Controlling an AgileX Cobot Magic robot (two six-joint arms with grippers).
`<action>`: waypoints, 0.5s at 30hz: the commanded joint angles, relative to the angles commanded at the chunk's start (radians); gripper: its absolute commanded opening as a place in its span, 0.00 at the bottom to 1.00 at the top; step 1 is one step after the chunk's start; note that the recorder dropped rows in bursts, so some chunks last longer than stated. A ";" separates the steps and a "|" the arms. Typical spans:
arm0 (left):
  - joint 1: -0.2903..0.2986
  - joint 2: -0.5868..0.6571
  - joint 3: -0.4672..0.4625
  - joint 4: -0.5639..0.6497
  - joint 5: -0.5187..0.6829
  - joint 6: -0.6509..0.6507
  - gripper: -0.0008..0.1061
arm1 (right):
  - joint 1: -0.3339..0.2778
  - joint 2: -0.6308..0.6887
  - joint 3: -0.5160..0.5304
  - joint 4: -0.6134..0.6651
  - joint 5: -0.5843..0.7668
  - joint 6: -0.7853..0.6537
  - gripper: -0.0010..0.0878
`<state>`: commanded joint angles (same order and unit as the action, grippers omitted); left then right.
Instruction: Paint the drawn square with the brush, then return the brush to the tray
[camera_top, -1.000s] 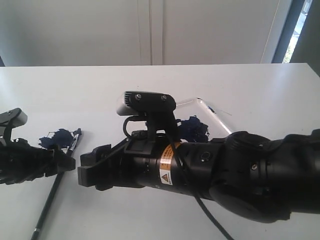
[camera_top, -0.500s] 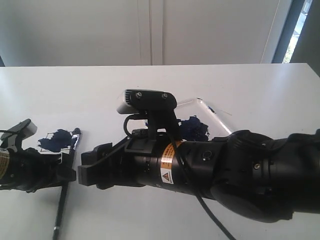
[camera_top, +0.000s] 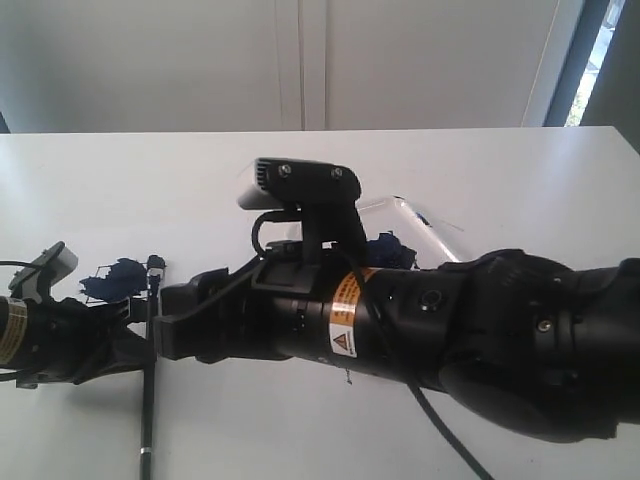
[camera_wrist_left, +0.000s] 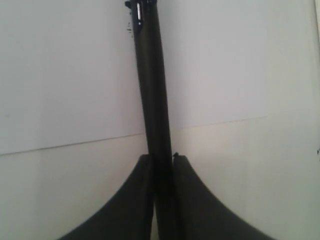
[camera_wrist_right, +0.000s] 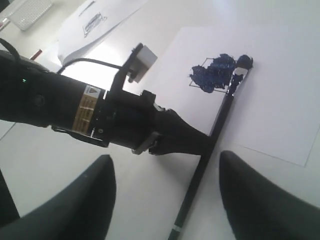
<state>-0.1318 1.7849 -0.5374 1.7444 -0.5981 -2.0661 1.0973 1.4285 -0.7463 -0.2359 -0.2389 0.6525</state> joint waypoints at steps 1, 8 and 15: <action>0.000 -0.012 0.000 0.000 0.000 0.000 0.01 | 0.000 -0.013 0.000 0.000 0.019 -0.009 0.65; 0.000 -0.151 0.000 0.000 -0.006 0.021 0.01 | 0.000 -0.041 0.000 0.000 0.123 -0.067 0.65; 0.000 -0.338 0.000 0.000 0.041 0.002 0.01 | 0.000 -0.041 0.000 -0.002 0.117 -0.074 0.65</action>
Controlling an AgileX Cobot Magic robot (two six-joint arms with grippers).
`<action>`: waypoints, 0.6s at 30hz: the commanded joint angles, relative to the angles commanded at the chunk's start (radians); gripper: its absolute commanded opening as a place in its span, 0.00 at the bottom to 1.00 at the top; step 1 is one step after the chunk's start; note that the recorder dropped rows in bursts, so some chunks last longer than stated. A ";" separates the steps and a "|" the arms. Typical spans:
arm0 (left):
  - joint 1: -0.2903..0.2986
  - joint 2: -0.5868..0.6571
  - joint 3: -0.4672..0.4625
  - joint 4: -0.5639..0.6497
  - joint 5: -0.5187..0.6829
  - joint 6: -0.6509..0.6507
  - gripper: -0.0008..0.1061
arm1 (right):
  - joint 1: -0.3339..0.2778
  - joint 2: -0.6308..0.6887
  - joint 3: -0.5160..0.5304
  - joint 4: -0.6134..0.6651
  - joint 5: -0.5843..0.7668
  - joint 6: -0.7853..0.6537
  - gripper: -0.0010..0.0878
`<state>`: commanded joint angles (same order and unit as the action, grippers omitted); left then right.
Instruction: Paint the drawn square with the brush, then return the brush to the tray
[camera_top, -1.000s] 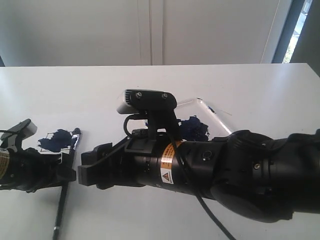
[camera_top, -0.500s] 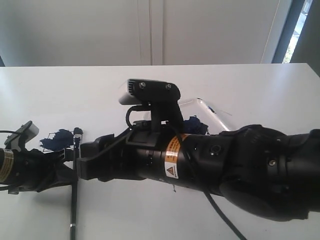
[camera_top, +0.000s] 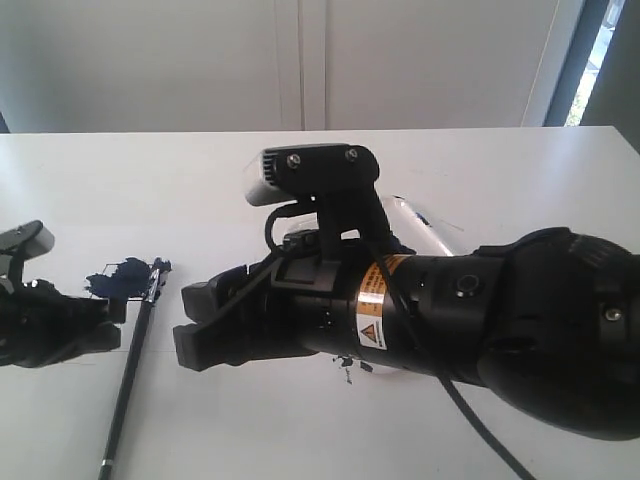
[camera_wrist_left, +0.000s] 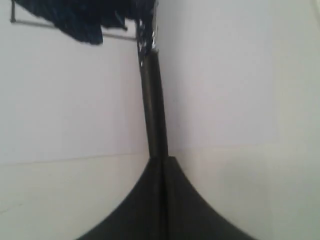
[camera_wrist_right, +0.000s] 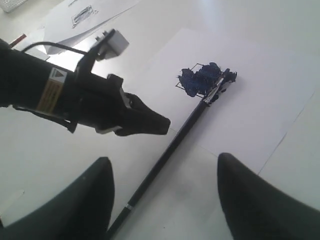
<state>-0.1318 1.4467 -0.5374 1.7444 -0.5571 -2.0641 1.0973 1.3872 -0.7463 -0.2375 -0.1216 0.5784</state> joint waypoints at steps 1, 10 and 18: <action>0.000 -0.020 0.000 0.000 0.000 -0.002 0.01 | 0.000 0.000 0.000 0.000 0.000 0.000 0.65; 0.000 -0.120 0.038 0.000 -0.073 0.040 0.16 | 0.000 0.000 0.000 -0.007 0.000 -0.054 0.65; 0.000 -0.116 0.038 0.000 -0.103 -0.023 0.80 | 0.000 -0.056 0.000 -0.004 0.000 -0.160 0.67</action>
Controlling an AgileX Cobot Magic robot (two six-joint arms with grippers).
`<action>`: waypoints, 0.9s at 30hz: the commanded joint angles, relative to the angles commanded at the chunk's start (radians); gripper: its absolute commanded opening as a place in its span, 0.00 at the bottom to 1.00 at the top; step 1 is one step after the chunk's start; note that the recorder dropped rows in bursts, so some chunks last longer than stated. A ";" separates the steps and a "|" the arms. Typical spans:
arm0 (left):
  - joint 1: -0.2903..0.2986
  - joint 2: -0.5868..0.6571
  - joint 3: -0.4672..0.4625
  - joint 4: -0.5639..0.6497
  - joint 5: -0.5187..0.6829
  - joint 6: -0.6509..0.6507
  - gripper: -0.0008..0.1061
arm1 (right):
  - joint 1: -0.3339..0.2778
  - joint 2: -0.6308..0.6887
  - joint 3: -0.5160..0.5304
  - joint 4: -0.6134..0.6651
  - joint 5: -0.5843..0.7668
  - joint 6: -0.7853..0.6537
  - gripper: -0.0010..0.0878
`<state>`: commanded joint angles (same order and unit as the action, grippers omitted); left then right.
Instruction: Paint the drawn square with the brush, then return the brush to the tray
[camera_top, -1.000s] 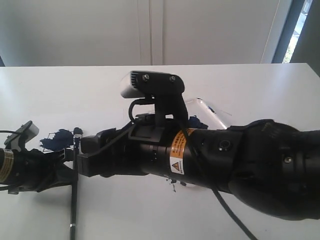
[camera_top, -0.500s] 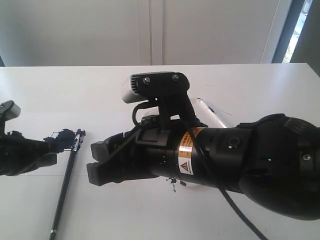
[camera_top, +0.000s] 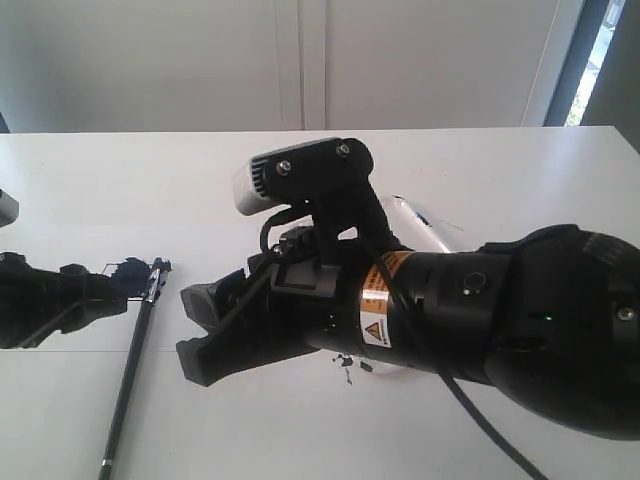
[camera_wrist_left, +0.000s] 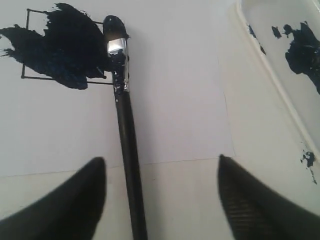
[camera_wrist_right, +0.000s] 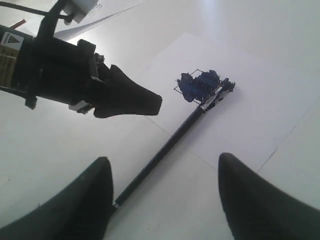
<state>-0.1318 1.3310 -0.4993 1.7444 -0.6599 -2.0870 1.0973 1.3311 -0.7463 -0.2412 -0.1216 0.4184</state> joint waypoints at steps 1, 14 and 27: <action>0.000 -0.002 0.000 0.000 -0.045 0.008 0.81 | 0.000 -0.021 0.000 0.000 0.000 -0.016 0.67; 0.000 -0.194 0.051 0.000 -0.052 0.041 0.76 | 0.000 -0.287 0.004 0.000 0.148 -0.058 0.67; 0.000 -0.184 0.187 0.000 0.193 0.072 0.76 | 0.070 -0.293 0.004 0.005 0.146 -0.079 0.67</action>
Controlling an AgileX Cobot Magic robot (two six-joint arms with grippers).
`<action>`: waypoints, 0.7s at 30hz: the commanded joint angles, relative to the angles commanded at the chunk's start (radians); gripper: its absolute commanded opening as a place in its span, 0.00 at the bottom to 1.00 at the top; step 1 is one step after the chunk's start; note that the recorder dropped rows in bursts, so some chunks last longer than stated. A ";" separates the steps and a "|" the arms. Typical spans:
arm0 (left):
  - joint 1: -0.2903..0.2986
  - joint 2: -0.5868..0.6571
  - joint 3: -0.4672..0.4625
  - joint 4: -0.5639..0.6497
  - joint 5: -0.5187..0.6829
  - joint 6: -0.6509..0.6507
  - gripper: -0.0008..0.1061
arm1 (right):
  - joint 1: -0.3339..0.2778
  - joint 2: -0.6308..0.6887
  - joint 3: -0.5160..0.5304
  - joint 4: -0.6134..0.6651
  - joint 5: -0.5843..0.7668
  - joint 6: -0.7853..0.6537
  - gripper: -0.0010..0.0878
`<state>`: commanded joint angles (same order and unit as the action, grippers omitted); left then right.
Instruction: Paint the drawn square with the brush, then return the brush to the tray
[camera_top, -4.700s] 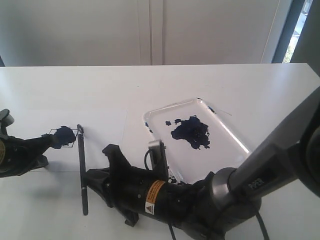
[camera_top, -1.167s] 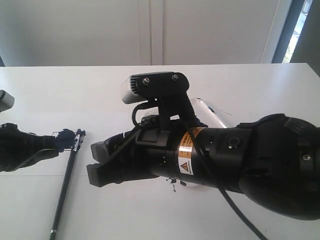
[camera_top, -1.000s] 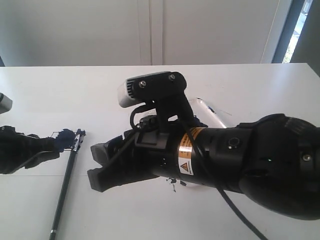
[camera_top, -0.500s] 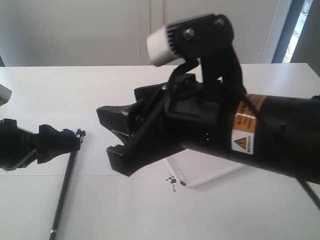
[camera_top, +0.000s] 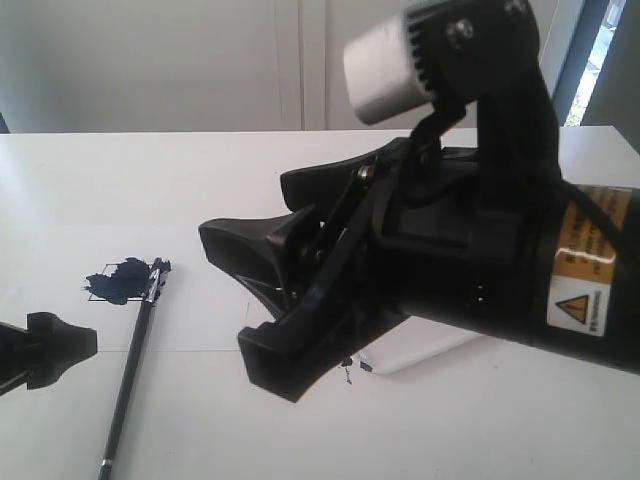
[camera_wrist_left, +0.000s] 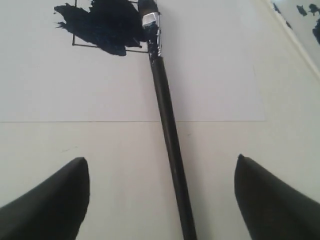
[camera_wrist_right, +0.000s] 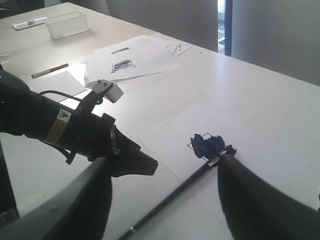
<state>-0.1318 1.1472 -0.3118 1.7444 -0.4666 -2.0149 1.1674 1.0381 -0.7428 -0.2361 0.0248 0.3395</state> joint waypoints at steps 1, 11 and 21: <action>0.000 0.010 0.000 0.000 0.000 0.000 0.76 | 0.000 0.002 0.000 0.000 -0.003 0.003 0.67; -0.057 0.157 0.000 -0.178 -0.009 0.121 0.76 | 0.000 0.002 0.000 0.000 -0.018 0.003 0.67; -0.287 0.364 -0.121 -0.331 0.233 0.229 0.76 | 0.000 0.002 0.000 0.000 -0.025 0.003 0.66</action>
<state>-0.4192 1.5112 -0.4325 1.4136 -0.2331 -1.7858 1.1674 1.0403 -0.7428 -0.2361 0.0000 0.3421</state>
